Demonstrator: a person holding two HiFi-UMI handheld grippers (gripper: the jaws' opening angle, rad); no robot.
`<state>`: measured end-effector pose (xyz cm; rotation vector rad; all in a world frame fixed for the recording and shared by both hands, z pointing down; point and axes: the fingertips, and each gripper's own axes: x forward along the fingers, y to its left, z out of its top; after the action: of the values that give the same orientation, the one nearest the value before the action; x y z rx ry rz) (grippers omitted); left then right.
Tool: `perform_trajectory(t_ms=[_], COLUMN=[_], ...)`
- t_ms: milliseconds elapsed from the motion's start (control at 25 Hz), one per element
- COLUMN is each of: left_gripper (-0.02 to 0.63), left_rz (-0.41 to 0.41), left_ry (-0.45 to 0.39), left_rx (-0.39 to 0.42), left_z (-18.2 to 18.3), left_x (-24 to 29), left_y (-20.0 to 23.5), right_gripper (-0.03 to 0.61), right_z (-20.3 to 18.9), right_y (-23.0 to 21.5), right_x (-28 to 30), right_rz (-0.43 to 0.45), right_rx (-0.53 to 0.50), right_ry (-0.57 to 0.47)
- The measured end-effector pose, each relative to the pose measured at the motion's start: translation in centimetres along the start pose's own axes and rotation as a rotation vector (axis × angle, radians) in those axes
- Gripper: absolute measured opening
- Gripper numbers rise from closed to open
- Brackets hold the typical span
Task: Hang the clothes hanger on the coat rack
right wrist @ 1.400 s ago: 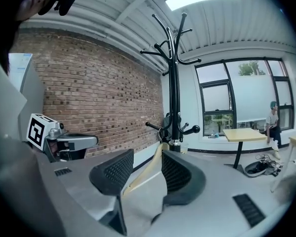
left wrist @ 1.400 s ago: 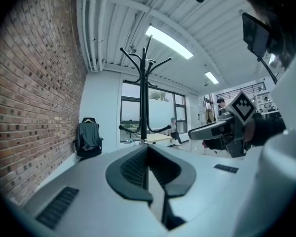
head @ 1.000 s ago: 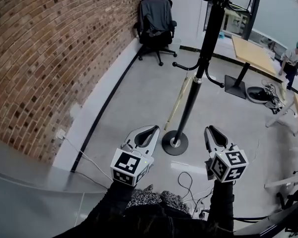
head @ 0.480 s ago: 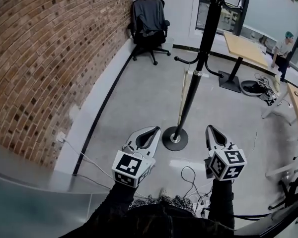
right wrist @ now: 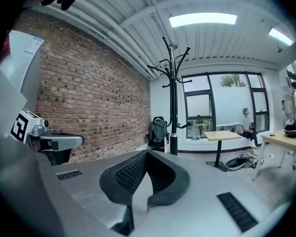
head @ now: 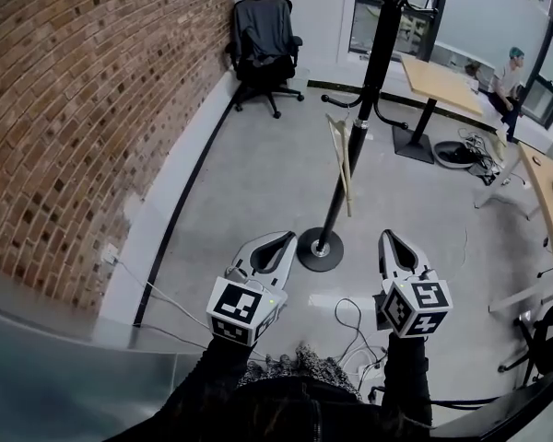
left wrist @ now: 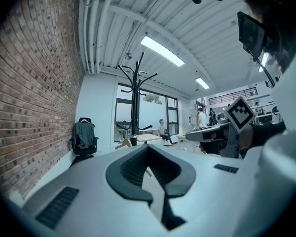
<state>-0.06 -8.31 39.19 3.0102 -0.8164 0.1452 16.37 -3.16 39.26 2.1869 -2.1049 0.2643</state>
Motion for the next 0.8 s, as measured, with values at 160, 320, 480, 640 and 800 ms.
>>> perform_trajectory(t_ms=[160,320,480,640,800], left_gripper=[0.008,0.008,0.008,0.008,0.008], left_rz=[-0.02,-0.028,-0.038,-0.036,-0.024], left_ry=[0.0,-0.008,-0.019,-0.036,-0.032], left_rx=[-0.002,-0.002,0.0,-0.001,-0.012], left_z=[0.3,0.5,0.8,1.1,0.8], left_x=[-0.7,-1.4,-1.6,-2.0,-2.3], left_y=[-0.9,-1.4,-1.9,-1.8,-1.2], right_gripper=[0.009,0.009,0.009,0.009,0.009], right_z=[0.5,0.3,0.4,0.6,0.4], right_y=[0.4,0.9,1.1,1.4,1.9], right_x=[-1.5,-2.6,-3.4,-4.0,-4.2], right_rz=[-0.019,-0.033,-0.048,-0.066,-0.076], right_rx=[-0.01,-0.023,-0.04,-0.063,-0.082], right_ry=[-0.022,-0.034,-0.035,-0.047,-0.049])
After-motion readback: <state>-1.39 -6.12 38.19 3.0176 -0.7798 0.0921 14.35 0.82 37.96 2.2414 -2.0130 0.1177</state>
